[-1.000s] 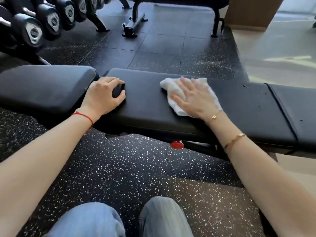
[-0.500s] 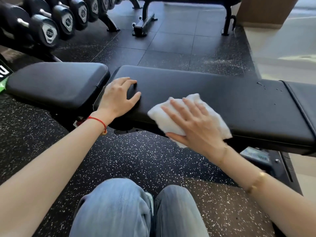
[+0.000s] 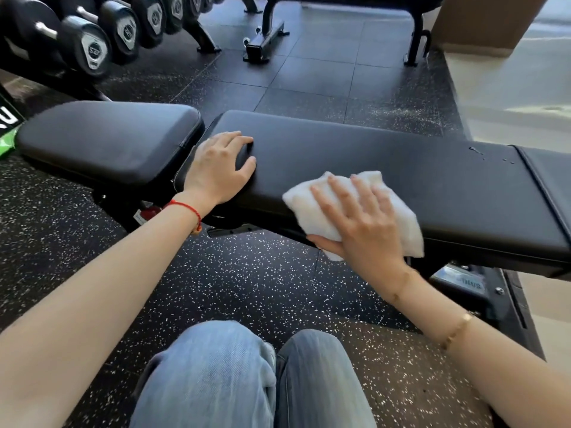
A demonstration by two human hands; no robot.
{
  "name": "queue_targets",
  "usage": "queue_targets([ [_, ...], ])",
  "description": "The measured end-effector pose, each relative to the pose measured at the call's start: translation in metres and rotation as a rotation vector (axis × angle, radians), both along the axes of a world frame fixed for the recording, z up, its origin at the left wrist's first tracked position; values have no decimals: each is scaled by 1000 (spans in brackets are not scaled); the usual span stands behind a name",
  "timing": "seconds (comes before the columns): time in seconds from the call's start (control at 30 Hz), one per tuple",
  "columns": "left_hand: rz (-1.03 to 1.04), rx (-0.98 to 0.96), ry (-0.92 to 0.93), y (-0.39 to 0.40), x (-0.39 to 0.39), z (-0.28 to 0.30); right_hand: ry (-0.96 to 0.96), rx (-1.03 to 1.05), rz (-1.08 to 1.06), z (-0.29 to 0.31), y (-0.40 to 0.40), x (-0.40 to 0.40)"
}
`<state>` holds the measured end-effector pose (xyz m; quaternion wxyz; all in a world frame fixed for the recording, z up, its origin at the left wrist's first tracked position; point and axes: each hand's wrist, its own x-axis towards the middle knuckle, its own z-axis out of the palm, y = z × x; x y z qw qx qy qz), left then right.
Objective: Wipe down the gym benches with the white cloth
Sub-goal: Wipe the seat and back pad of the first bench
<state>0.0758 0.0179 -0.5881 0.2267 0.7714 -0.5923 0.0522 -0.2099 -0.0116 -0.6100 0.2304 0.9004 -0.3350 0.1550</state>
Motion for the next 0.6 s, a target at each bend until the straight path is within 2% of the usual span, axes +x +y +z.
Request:
queue_targets([
  [0.13,-5,11,14,1,2,0,25,90,-6,-2,14,47],
  [0.3,-21,17,18,1,3,0,-32,-19,30,-8,4,-14],
  [0.37,-6,9,17,0,2,1,-99,22,43,-6,-2,-29],
  [0.47,0,0,34,0,-1,4,-173,136,57,0,-2,0],
  [0.6,-7,0,45,2,-1,4,-160,148,126,0,0,20],
])
